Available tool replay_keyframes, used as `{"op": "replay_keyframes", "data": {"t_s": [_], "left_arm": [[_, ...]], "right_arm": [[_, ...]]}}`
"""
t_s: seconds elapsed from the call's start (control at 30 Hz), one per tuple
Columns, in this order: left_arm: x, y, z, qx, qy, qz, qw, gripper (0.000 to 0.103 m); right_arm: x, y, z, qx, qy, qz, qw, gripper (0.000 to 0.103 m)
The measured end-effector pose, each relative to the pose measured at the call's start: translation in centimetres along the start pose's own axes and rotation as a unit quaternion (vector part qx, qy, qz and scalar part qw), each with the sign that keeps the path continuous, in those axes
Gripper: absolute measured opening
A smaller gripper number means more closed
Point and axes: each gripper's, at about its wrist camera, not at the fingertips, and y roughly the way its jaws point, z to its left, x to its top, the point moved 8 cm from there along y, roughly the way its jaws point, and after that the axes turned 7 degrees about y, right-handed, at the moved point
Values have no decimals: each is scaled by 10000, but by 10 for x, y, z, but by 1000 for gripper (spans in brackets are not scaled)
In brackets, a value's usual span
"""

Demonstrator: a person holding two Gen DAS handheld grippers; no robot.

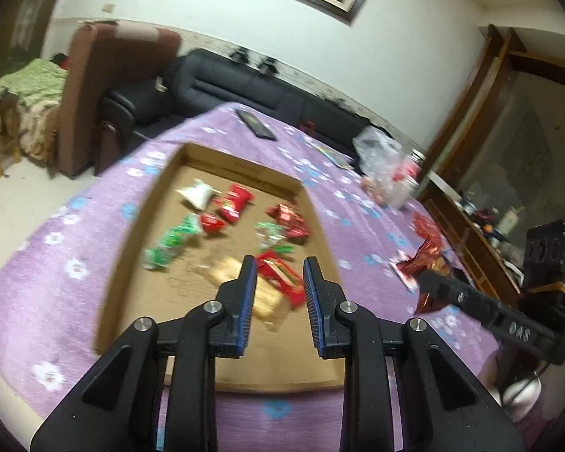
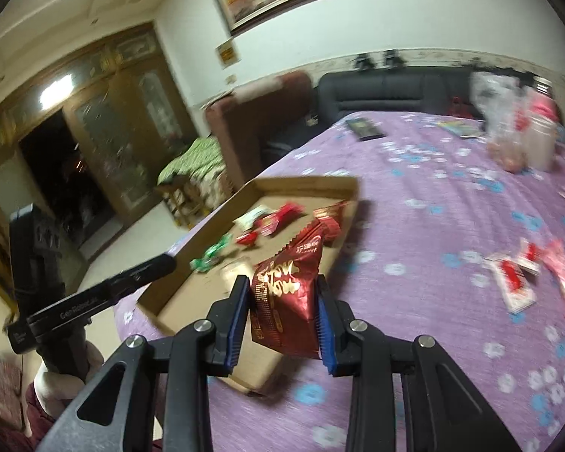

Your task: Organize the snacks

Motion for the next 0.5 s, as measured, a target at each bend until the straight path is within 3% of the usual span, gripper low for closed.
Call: {"op": "replay_keyframes", "data": {"t_s": [0.2, 0.23, 0.33, 0.5], "left_arm": [[-5, 37, -73, -813, 477, 521, 9942, 24], [-6, 44, -86, -927, 532, 633, 9923, 28], [-12, 73, -127, -1291, 648, 1043, 9840, 40], [-12, 112, -179, -1621, 707, 1460, 9733, 41]], "right_arm": [[1, -55, -99, -946, 685, -313, 9927, 36], [-2, -63, -118, -1077, 881, -334, 9897, 36], [-9, -80, -157, -1216, 1332, -415, 9827, 36], [-18, -98, -189, -1293, 1537, -571, 9780, 36]]}}
